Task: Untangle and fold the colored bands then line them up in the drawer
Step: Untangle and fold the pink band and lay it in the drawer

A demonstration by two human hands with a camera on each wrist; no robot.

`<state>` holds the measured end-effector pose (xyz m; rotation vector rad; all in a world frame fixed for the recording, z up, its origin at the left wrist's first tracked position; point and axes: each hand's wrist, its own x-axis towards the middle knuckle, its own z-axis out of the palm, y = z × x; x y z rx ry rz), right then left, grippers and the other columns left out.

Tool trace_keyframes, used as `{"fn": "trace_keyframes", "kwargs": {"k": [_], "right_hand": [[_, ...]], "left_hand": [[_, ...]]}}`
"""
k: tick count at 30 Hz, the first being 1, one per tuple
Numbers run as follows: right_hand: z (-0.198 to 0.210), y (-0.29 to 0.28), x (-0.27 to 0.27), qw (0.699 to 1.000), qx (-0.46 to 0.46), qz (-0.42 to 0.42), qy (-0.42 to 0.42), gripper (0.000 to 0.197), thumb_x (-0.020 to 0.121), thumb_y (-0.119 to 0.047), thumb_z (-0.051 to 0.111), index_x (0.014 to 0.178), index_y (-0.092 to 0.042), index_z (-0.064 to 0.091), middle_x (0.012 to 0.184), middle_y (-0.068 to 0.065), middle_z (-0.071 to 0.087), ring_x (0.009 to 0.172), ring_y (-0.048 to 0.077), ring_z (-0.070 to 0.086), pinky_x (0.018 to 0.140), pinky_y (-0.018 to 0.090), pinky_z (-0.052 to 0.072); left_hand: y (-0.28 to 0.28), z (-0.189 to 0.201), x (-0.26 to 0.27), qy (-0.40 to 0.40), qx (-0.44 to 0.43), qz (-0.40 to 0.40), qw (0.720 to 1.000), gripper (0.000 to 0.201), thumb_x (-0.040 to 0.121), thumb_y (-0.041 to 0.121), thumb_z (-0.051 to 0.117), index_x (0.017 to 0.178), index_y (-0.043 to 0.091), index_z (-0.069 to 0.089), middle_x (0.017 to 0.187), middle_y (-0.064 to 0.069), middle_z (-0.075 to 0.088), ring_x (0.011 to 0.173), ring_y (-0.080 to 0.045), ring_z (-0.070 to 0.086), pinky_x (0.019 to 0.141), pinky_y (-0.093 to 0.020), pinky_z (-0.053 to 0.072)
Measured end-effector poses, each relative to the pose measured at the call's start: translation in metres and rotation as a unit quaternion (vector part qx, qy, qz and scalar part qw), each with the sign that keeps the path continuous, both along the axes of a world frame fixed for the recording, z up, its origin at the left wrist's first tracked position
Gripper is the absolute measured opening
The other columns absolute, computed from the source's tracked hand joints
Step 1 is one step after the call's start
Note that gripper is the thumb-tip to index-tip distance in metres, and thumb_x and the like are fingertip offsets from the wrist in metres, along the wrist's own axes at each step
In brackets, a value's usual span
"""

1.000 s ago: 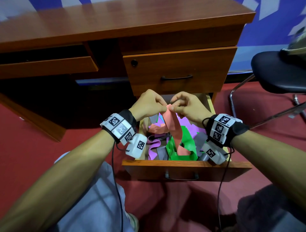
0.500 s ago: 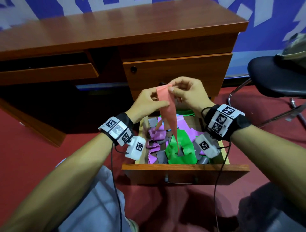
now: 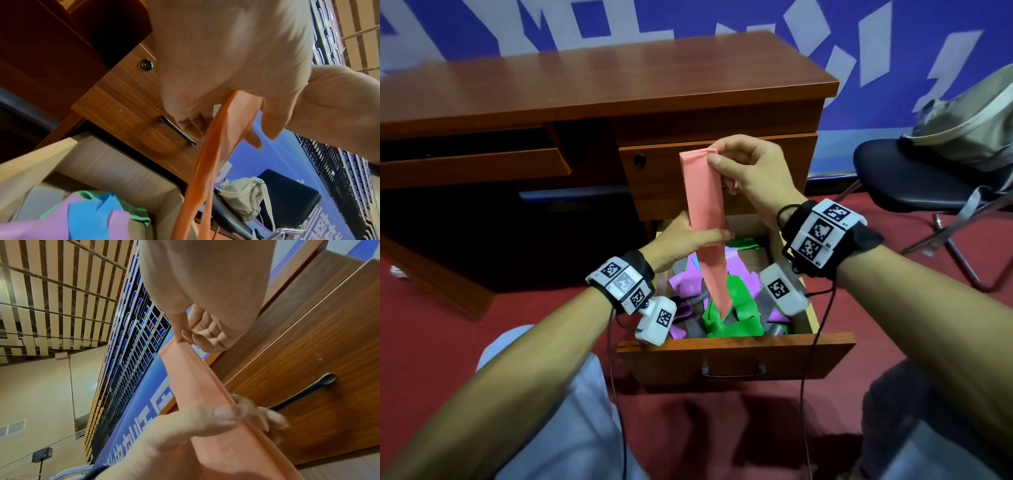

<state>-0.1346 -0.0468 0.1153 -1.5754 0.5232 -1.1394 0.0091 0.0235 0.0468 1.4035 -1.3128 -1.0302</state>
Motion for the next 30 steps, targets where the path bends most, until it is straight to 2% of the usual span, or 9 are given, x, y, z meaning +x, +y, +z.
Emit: {"fn": "trace_keyframes", "kwargs": {"k": [3, 5, 8, 10, 17, 21, 25, 27, 30], "right_hand": [[0.006, 0.003, -0.006, 1.000, 0.007, 0.001, 0.001, 0.011, 0.091, -0.010, 0.072, 0.101, -0.006, 0.072, 0.078, 0.007, 0.065, 0.056, 0.012, 0.048, 0.051, 0.027, 0.041], [0.008, 0.004, -0.011, 1.000, 0.012, -0.001, -0.003, 0.011, 0.091, -0.011, 0.072, 0.102, -0.007, 0.072, 0.079, 0.006, 0.066, 0.056, 0.013, 0.049, 0.052, 0.029, 0.042], [0.012, 0.004, -0.018, 1.000, 0.018, -0.016, -0.004, 0.015, 0.091, -0.012, 0.072, 0.105, -0.005, 0.072, 0.083, 0.006, 0.068, 0.059, 0.014, 0.051, 0.053, 0.028, 0.043], [0.014, 0.005, -0.023, 0.999, 0.024, -0.027, -0.009, 0.018, 0.091, -0.011, 0.072, 0.107, -0.002, 0.071, 0.085, 0.007, 0.069, 0.062, 0.016, 0.052, 0.053, 0.028, 0.043], [0.014, 0.001, -0.033, 0.996, 0.051, -0.060, -0.031, 0.013, 0.091, -0.011, 0.071, 0.104, -0.008, 0.072, 0.084, 0.006, 0.068, 0.063, 0.015, 0.054, 0.055, 0.029, 0.047], [0.015, -0.001, -0.037, 0.995, 0.061, -0.072, -0.042, 0.011, 0.092, -0.011, 0.070, 0.102, -0.011, 0.073, 0.085, 0.006, 0.069, 0.065, 0.015, 0.055, 0.056, 0.028, 0.048], [0.015, -0.004, -0.038, 0.993, 0.059, -0.087, -0.046, 0.012, 0.092, -0.012, 0.070, 0.104, -0.011, 0.073, 0.085, 0.004, 0.068, 0.066, 0.015, 0.055, 0.055, 0.027, 0.048], [0.014, -0.006, -0.038, 0.992, 0.062, -0.095, -0.048, 0.012, 0.092, -0.012, 0.070, 0.104, -0.010, 0.073, 0.084, 0.004, 0.068, 0.066, 0.015, 0.055, 0.055, 0.027, 0.048], [0.011, -0.010, -0.038, 0.991, 0.064, -0.105, -0.051, 0.012, 0.092, -0.011, 0.071, 0.103, -0.009, 0.072, 0.082, 0.003, 0.068, 0.062, 0.013, 0.055, 0.053, 0.026, 0.047]], "left_hand": [[0.002, -0.004, -0.008, 0.047, 0.018, -0.004, 0.999, 0.054, 0.070, 0.022, 0.084, 0.114, -0.005, 0.068, 0.115, -0.023, 0.073, 0.106, -0.032, 0.071, 0.096, -0.040, 0.057], [0.004, -0.004, -0.012, 0.068, 0.030, -0.011, 0.997, 0.057, 0.070, 0.020, 0.086, 0.115, -0.007, 0.065, 0.106, -0.026, 0.073, 0.100, -0.037, 0.072, 0.096, -0.044, 0.056], [0.006, -0.005, -0.016, 0.052, 0.036, -0.028, 0.998, 0.024, 0.083, 0.009, 0.080, 0.102, 0.001, 0.068, 0.090, -0.015, 0.071, 0.078, -0.018, 0.071, 0.082, -0.031, 0.056], [0.008, -0.004, -0.016, 0.033, 0.033, -0.044, 0.998, 0.009, 0.089, 0.006, 0.074, 0.092, 0.009, 0.066, 0.087, -0.012, 0.067, 0.075, -0.013, 0.068, 0.078, -0.024, 0.054], [0.009, -0.017, -0.011, -0.008, 0.092, -0.068, 0.993, 0.012, 0.087, 0.013, 0.078, 0.087, 0.013, 0.066, 0.082, -0.006, 0.066, 0.078, -0.019, 0.066, 0.083, -0.033, 0.053], [0.013, -0.021, -0.015, 0.021, 0.123, -0.070, 0.990, 0.010, 0.090, 0.013, 0.075, 0.091, 0.011, 0.066, 0.079, -0.007, 0.066, 0.068, -0.019, 0.065, 0.071, -0.031, 0.056], [0.018, -0.025, -0.016, 0.012, 0.122, -0.096, 0.988, 0.012, 0.093, 0.017, 0.072, 0.090, 0.006, 0.066, 0.080, -0.010, 0.069, 0.077, -0.021, 0.069, 0.084, -0.032, 0.055], [0.019, -0.029, -0.016, 0.034, 0.147, -0.086, 0.985, 0.015, 0.088, 0.021, 0.076, 0.091, 0.012, 0.064, 0.077, -0.009, 0.065, 0.070, -0.022, 0.067, 0.075, -0.035, 0.054], [0.019, -0.033, -0.018, 0.022, 0.169, -0.082, 0.982, 0.014, 0.089, 0.020, 0.074, 0.095, 0.014, 0.063, 0.079, -0.007, 0.063, 0.061, -0.017, 0.063, 0.063, -0.029, 0.054]]}}
